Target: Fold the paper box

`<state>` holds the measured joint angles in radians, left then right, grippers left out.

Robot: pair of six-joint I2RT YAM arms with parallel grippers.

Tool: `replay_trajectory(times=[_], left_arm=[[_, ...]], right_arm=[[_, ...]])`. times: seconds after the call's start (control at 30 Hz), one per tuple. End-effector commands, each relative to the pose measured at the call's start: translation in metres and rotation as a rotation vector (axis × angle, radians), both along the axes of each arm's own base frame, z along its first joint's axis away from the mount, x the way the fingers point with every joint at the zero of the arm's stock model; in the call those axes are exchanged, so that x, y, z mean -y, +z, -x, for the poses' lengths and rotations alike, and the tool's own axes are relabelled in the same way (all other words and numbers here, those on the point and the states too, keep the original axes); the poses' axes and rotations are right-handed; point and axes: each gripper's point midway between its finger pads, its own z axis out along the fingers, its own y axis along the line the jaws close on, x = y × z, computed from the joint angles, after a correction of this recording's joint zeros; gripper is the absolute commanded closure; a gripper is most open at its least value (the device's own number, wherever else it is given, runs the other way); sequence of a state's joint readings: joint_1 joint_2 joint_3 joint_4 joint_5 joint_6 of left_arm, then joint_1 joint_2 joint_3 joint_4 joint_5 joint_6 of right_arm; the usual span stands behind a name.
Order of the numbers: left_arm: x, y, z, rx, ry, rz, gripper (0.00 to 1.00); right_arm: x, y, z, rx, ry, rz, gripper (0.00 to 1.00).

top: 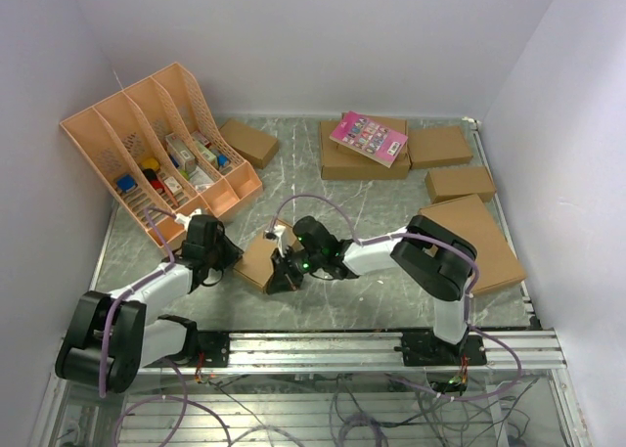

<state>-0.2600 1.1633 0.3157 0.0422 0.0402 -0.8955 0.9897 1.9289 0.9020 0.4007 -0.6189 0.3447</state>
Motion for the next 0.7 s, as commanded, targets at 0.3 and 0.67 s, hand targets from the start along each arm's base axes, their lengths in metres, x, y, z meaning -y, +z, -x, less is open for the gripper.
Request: replay_trajectory(times=[0.3, 0.67], left_arm=[[-0.024, 0.024, -0.015, 0.053, 0.023, -0.067, 0.47], [0.018, 0.009, -0.057, 0.076, -0.195, 0.054, 0.48]], right_arm=[[0.089, 0.023, -0.070, 0.059, 0.094, -0.064, 0.98], [0.077, 0.007, -0.137, 0.100, 0.001, 0.026, 0.98]])
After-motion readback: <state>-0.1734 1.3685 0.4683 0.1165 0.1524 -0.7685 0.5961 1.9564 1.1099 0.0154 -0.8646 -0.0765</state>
